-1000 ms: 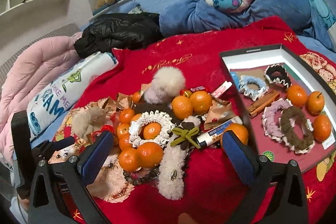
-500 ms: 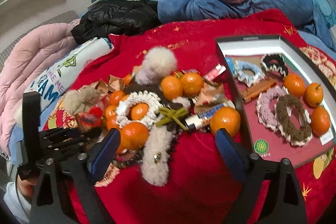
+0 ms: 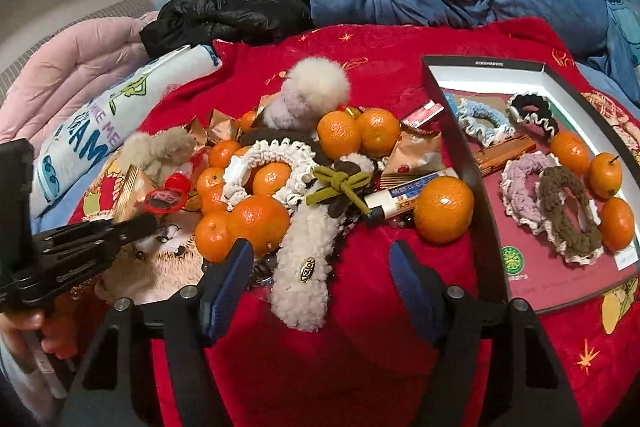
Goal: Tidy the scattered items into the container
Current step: 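Grasp the Choco Magic snack pack with the left gripper while the right grasps the white fluffy toy, then carry the snack pack and the white fluffy toy toward the white box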
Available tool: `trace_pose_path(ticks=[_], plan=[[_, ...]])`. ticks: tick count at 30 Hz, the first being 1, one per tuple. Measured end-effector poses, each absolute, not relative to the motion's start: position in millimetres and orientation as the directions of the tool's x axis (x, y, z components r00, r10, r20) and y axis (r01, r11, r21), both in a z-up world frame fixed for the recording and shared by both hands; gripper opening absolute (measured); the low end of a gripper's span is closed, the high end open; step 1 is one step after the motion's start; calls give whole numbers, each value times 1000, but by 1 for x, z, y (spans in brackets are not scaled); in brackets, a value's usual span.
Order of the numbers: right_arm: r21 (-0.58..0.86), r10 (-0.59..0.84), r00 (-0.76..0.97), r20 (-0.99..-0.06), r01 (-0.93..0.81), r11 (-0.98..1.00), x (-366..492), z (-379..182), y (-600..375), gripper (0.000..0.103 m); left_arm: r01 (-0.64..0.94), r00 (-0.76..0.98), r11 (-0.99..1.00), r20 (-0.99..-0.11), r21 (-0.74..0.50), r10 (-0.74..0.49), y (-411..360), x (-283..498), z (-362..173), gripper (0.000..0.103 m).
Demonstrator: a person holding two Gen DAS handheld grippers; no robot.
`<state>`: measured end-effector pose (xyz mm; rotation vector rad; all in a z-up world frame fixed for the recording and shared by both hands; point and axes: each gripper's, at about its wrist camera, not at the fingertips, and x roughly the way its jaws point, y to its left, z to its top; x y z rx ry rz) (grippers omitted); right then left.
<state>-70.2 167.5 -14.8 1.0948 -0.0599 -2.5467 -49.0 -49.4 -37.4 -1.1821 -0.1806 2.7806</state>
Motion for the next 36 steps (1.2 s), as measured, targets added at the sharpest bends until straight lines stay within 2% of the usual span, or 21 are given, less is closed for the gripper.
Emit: trace_pose_path(ticks=[3, 6, 10, 13, 19, 28, 36], plan=[[211, -348, -602, -718, 288, -934, -77, -25, 167, 65, -69, -689, -987, -709, -144, 151, -48, -49, -36, 19], [213, -329, -599, -730, 257, -942, -82, -30, 168, 50, -64, -687, -987, -710, -150, 152, -48, -45, -37, 19], [235, -354, -587, -729, 271, -933, -85, -30, 168, 41, -66, -689, -986, -708, -152, 155, -50, -44, -37, 19], [239, -361, -588, -724, 278, -930, -83, -29, 166, 30, -62, -688, -986, -709, -156, 155, -52, -43, -37, 19], [183, -305, -652, -695, 250, -951, -73, -19, 161, 28, -67, -687, -989, -712, -135, 144, -48, -35, -40, 14], [236, -363, -705, -609, 276, -932, -59, 15, 164, 28, -114, -695, -983, -695, -142, 181, -50, -7, -32, 14], [264, -378, -712, -592, 271, -926, -59, 30, 171, 28, -183, -742, -969, -624, -164, 245, -43, 12, -10, 14]])
